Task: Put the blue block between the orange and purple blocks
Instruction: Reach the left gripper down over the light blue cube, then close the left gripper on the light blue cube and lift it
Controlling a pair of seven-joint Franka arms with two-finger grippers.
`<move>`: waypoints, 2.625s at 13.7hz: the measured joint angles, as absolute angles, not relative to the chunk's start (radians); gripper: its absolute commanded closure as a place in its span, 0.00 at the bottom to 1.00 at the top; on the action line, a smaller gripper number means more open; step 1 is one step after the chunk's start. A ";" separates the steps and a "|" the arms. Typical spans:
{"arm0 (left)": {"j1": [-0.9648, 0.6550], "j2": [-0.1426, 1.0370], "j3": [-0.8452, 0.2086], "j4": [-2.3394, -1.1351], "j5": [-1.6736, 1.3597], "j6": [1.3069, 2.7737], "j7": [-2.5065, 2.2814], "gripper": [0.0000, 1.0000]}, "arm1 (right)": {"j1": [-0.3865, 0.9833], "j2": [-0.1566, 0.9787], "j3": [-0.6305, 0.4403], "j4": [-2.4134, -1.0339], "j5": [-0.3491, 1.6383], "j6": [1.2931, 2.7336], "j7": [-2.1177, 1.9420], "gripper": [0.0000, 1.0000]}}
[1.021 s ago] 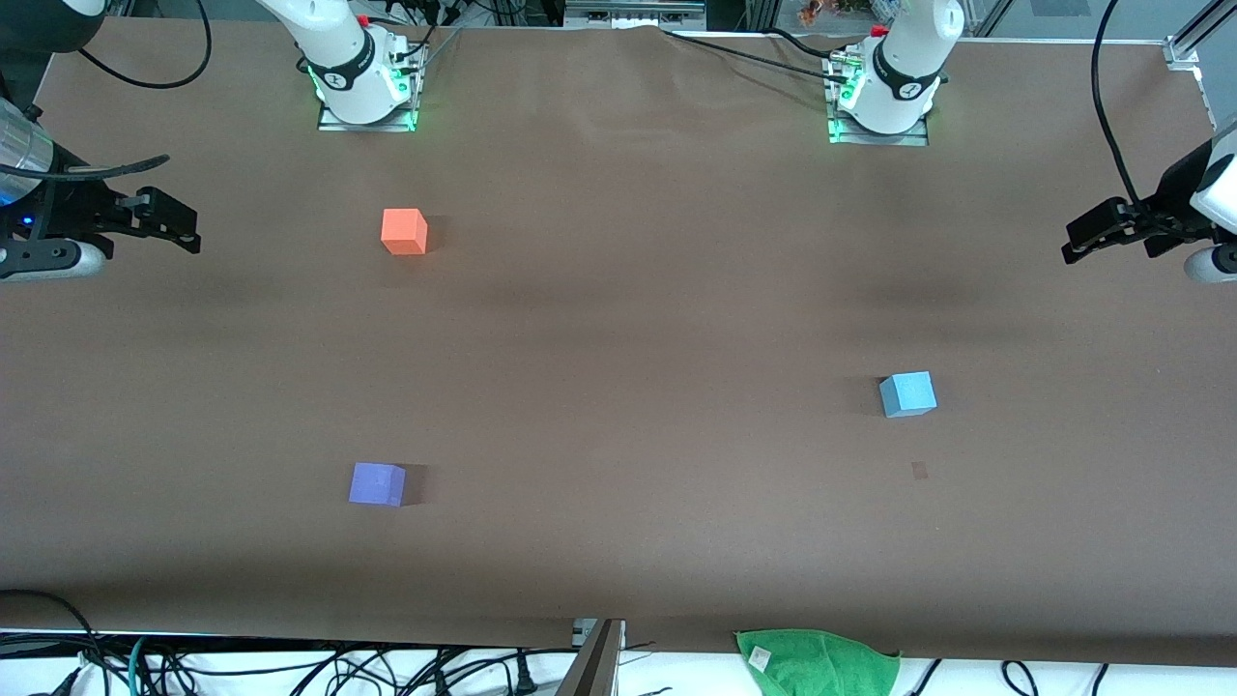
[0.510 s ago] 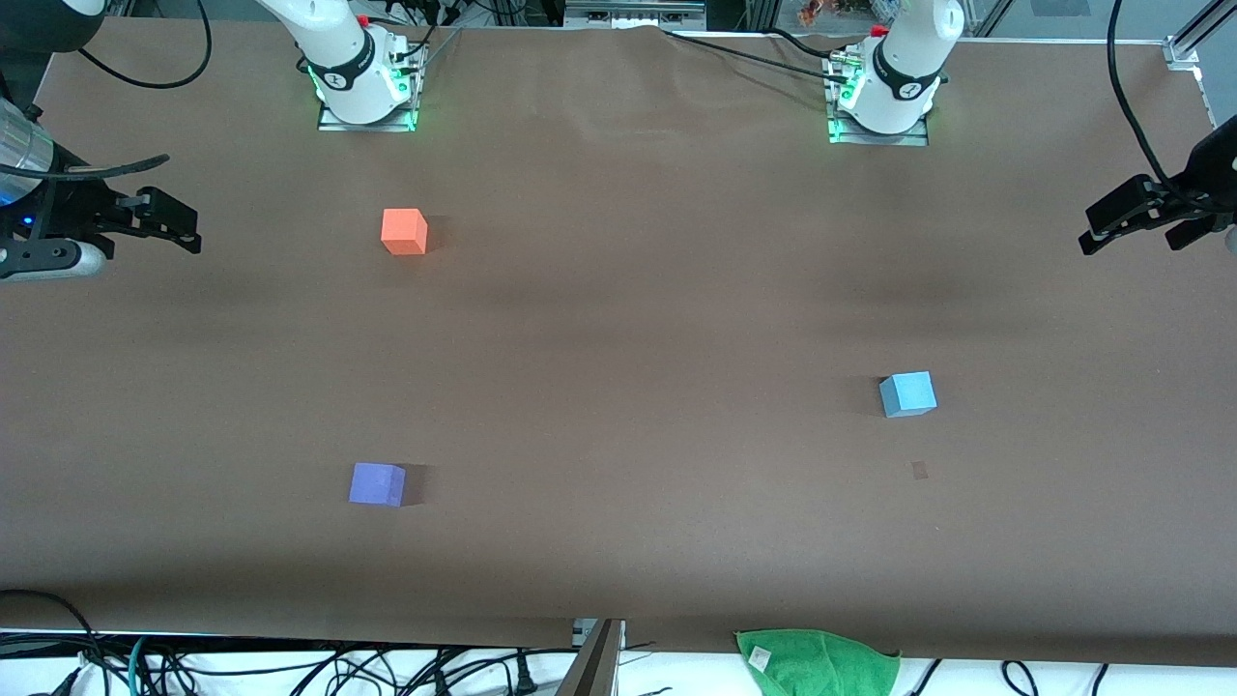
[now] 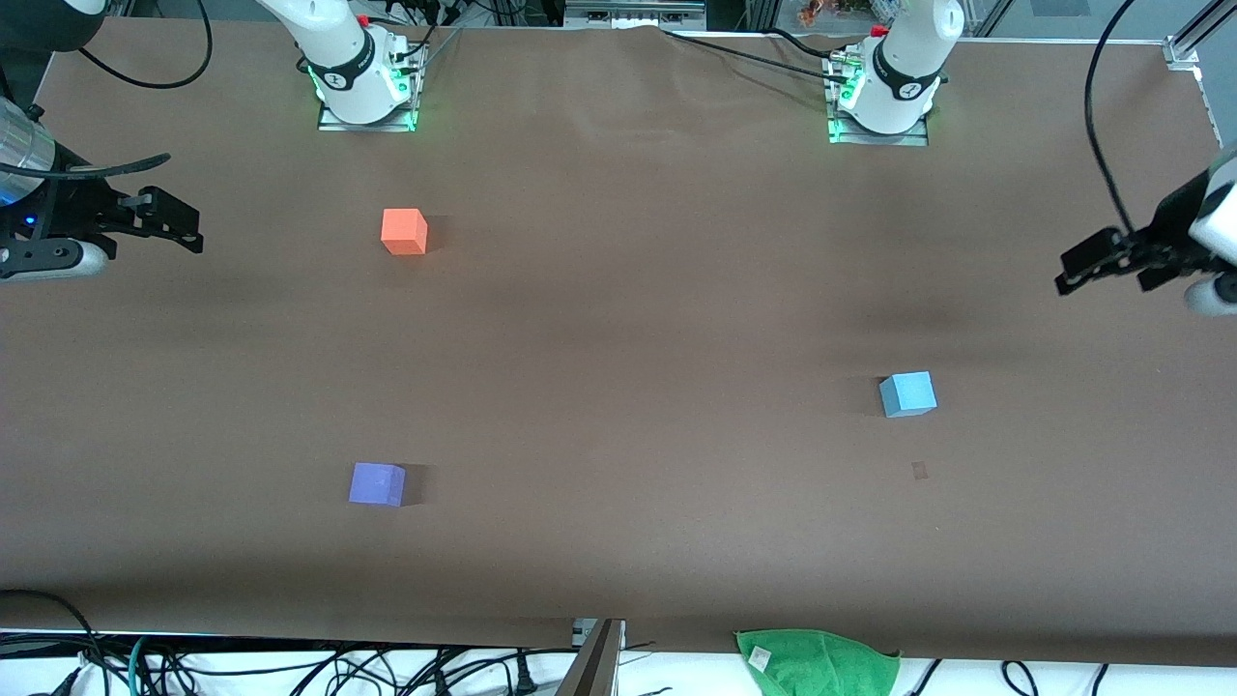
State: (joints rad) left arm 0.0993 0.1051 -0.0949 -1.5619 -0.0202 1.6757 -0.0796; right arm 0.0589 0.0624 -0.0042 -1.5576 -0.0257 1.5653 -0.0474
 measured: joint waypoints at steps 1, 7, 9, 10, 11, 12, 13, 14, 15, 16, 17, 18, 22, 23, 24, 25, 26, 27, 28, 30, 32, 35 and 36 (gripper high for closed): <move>0.099 0.116 -0.104 -1.563 -0.020 1.680 -0.080 0.00 | 0.059 0.062 -0.004 -1.558 -0.026 1.565 -0.047 0.00; 0.096 0.134 -0.109 -1.706 0.017 1.844 -0.079 0.00 | 0.059 0.062 -0.004 -1.557 -0.025 1.565 -0.047 0.00; 0.095 0.152 -0.109 -1.824 0.019 2.024 -0.079 0.00 | 0.059 0.062 -0.004 -1.557 -0.025 1.565 -0.047 0.00; 0.094 0.164 -0.110 -1.889 0.019 2.126 -0.079 0.00 | 0.059 0.062 -0.004 -1.557 -0.025 1.565 -0.047 0.00; 0.093 0.179 -0.110 -1.951 0.019 2.221 -0.079 0.00 | 0.059 0.062 -0.004 -1.557 -0.025 1.565 -0.047 0.00; 0.092 0.197 -0.110 -1.996 0.019 2.284 -0.082 0.00 | 0.058 0.062 -0.004 -1.557 -0.025 1.565 -0.047 0.00; 0.091 0.218 -0.111 -2.021 0.019 2.317 -0.095 0.00 | 0.058 0.062 -0.005 -1.557 -0.025 1.565 -0.047 0.00; 0.084 0.240 -0.112 -2.031 0.019 2.330 -0.119 0.00 | 0.058 0.062 -0.005 -1.557 -0.025 1.565 -0.047 0.00; 0.071 0.261 -0.113 -2.033 0.019 2.339 -0.149 0.00 | 0.058 0.062 -0.005 -1.557 -0.025 1.565 -0.047 0.00; 0.052 0.282 -0.114 -2.034 0.019 2.350 -0.178 0.00 | 0.058 0.062 -0.005 -1.557 -0.025 1.565 -0.047 0.00; 0.034 0.301 -0.115 -2.034 0.022 2.359 -0.204 0.00 | 0.058 0.062 -0.004 -1.557 -0.025 1.566 -0.047 0.00; 0.020 0.321 -0.115 -2.034 0.029 2.371 -0.224 0.00 | 0.059 0.062 -0.004 -1.556 -0.025 1.566 -0.047 0.00; 0.015 0.395 -0.105 -2.034 0.039 2.463 -0.231 0.00 | 0.059 0.062 -0.004 -1.555 -0.025 1.566 -0.047 0.00; 0.015 0.402 -0.100 -2.034 0.041 2.469 -0.231 0.00 | 0.059 0.062 -0.004 -1.555 -0.025 1.566 -0.047 0.00; 0.015 0.406 -0.095 -2.034 0.047 2.469 -0.231 0.00 | 0.059 0.062 -0.004 -1.555 -0.025 1.566 -0.047 0.00; 0.016 0.412 -0.091 -2.034 0.051 2.469 -0.231 0.00 | 0.059 0.062 -0.004 -1.555 -0.025 1.566 -0.048 0.00; 0.016 0.421 -0.088 -2.034 0.054 2.469 -0.231 0.00 | 0.059 0.062 -0.004 -1.555 -0.025 1.566 -0.048 0.00; 0.016 0.432 -0.084 -2.034 0.056 2.470 -0.231 0.00 | 0.059 0.062 -0.004 -1.555 -0.025 1.566 -0.049 0.00; 0.016 0.443 -0.079 -2.033 0.056 2.470 -0.231 0.00 | 0.059 0.062 -0.004 -1.555 -0.025 1.566 -0.049 0.00; 0.014 0.463 -0.076 -2.033 0.057 2.474 -0.231 0.01 | 0.059 0.062 -0.004 -1.555 -0.025 1.566 -0.049 0.00; 0.007 0.478 -0.075 -2.032 0.057 2.497 -0.231 0.09 | 0.059 0.062 -0.004 -1.555 -0.025 1.566 -0.049 0.00; -0.013 0.498 -0.055 -2.032 0.058 2.542 -0.230 0.89 | 0.059 0.062 -0.004 -1.555 -0.025 1.566 -0.049 0.00; -0.017 0.501 -0.049 -2.031 0.059 2.548 -0.223 0.99 | 0.059 0.062 -0.004 -1.555 -0.025 1.566 -0.049 0.00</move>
